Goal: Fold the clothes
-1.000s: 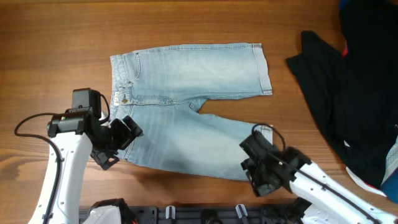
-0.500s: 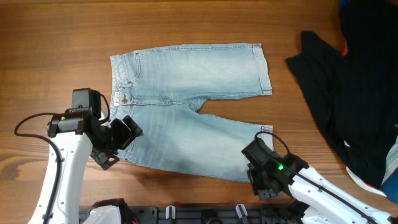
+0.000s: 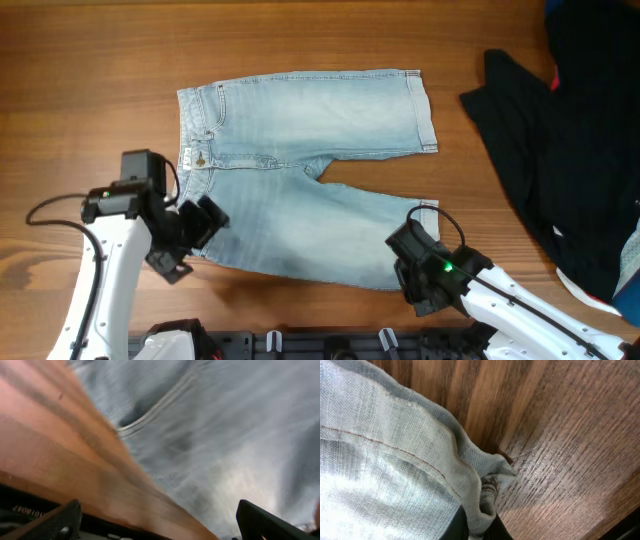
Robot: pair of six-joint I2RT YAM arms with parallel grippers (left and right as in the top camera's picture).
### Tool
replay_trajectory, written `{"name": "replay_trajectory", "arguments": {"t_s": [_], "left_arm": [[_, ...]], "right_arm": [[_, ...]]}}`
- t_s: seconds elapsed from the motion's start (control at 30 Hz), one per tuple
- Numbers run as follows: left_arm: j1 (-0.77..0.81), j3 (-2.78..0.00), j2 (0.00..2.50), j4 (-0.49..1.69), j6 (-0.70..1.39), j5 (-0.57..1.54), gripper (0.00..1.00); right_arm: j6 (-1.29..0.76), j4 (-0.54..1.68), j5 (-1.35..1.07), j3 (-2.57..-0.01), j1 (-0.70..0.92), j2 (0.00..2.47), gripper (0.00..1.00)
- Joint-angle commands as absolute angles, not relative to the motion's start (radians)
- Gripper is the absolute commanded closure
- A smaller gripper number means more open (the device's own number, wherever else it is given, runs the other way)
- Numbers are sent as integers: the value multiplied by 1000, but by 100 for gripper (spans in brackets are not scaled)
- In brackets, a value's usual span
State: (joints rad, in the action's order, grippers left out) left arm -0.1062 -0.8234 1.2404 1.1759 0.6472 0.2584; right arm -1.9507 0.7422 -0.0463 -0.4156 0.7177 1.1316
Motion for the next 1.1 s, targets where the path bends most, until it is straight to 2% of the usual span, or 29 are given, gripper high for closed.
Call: {"name": "replay_trajectory", "arguments": {"t_s": [0.0, 0.07, 0.1, 0.13, 0.33, 0.47, 0.57, 0.73, 0.8, 0.87, 1.0, 1.07], "left_arm": [[-103, -746, 1230, 1085, 810, 155, 2], [-103, -731, 1230, 1030, 914, 84, 8], [-103, -723, 1230, 1001, 957, 59, 18], [-103, -704, 1232, 945, 975, 57, 24], [-103, -625, 1323, 796, 1011, 36, 23], [-103, -621, 1401, 770, 1040, -22, 24], [-103, -601, 1417, 731, 1079, -43, 32], [-103, -570, 1457, 641, 1078, -47, 59], [-103, -570, 1474, 635, 1078, -47, 73], [-103, -569, 1475, 651, 1077, -46, 96], [-103, -571, 1464, 800, 997, -30, 96], [-103, -596, 1425, 865, 917, 60, 96]], "right_arm": [[-1908, 704, 8, -410, 721, 1155, 96], [-1884, 699, 12, -410, 721, 1155, 96], [-1882, 699, 11, -410, 721, 1155, 96], [-1882, 699, 11, -410, 721, 1155, 96], [-1881, 695, 10, -410, 721, 1155, 96], [-1881, 695, 10, -410, 721, 1155, 95], [-1881, 695, 11, -410, 721, 1155, 95], [-1881, 695, 10, -410, 721, 1155, 95], [-1881, 695, 7, -410, 721, 1155, 95], [-1881, 695, 8, -410, 721, 1155, 95], [-1822, 691, 20, -416, 720, 1145, 96], [-1642, 702, 61, -462, 720, 1113, 96]]}}
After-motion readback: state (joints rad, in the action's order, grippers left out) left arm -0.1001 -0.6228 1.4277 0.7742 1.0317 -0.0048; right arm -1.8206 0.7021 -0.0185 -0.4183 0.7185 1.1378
